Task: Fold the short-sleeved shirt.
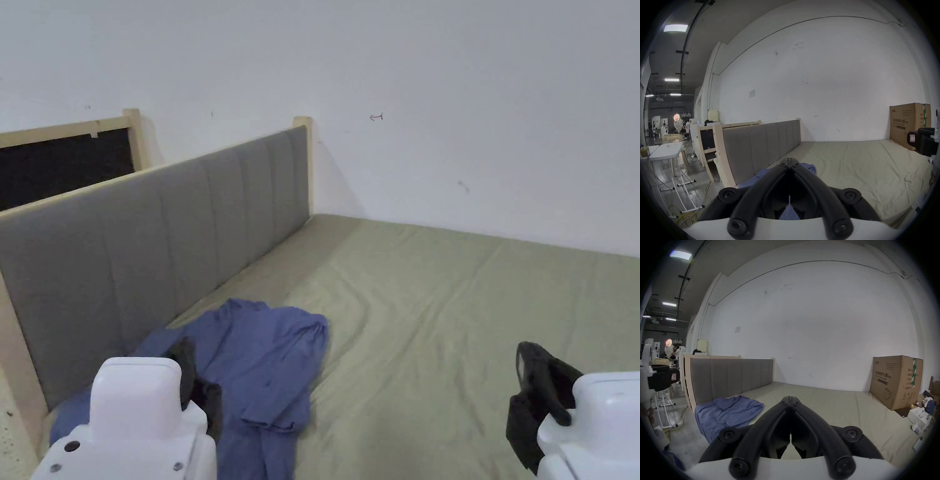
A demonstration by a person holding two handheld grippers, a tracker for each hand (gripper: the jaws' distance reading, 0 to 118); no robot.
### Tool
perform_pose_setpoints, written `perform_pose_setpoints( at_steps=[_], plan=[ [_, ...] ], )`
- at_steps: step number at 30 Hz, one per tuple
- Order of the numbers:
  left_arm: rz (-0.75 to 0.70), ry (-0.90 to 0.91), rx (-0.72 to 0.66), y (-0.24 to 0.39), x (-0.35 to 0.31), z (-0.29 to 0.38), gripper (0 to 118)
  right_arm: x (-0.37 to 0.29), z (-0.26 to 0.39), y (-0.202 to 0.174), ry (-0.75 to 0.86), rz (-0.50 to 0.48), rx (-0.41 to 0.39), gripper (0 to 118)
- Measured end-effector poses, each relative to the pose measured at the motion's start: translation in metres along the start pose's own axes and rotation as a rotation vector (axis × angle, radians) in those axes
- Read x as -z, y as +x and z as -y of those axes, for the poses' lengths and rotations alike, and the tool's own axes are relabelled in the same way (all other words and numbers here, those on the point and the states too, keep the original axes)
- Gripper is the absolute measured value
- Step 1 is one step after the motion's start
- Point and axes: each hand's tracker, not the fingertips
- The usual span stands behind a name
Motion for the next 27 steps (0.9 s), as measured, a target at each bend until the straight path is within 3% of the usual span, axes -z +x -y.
perform_pose_setpoints(
  at_steps=[6,9,11,13,14,15,16,17,21,27],
  plan=[
    [0.090,-0.099,-0.107,-0.018,0.086,-0.021,0,0.011,0.005,0.021,-0.059,-0.021,-0.025,0],
    [0.146,-0.349,-0.126,-0.034,0.184,-0.027,0,0.022,0.010,0.035,-0.109,0.001,-0.048,0],
    [0.295,-0.613,-0.183,-0.047,0.255,-0.011,1,0.030,0.015,0.042,-0.152,0.015,-0.034,0],
    [0.342,-0.824,-0.240,-0.049,0.315,0.021,21,0.043,0.024,0.050,-0.223,0.017,0.006,0],
    [0.315,-0.885,-0.235,-0.049,0.335,0.035,39,0.047,0.027,0.051,-0.246,0.019,0.022,0],
    [0.288,-0.941,-0.215,-0.048,0.355,0.051,75,0.054,0.032,0.054,-0.274,0.021,0.043,0],
    [0.260,-0.964,-0.195,-0.048,0.374,0.066,101,0.061,0.037,0.057,-0.296,0.019,0.061,0],
    [0.251,-0.980,-0.172,-0.044,0.383,0.077,117,0.066,0.041,0.059,-0.310,0.020,0.070,0],
    [0.202,-1.045,-0.063,-0.030,0.420,0.117,118,0.091,0.059,0.063,-0.367,0.032,0.077,0],
    [0.221,-1.342,0.043,-0.012,0.446,0.183,118,0.113,0.082,0.064,-0.436,0.003,0.076,0]
  ],
)
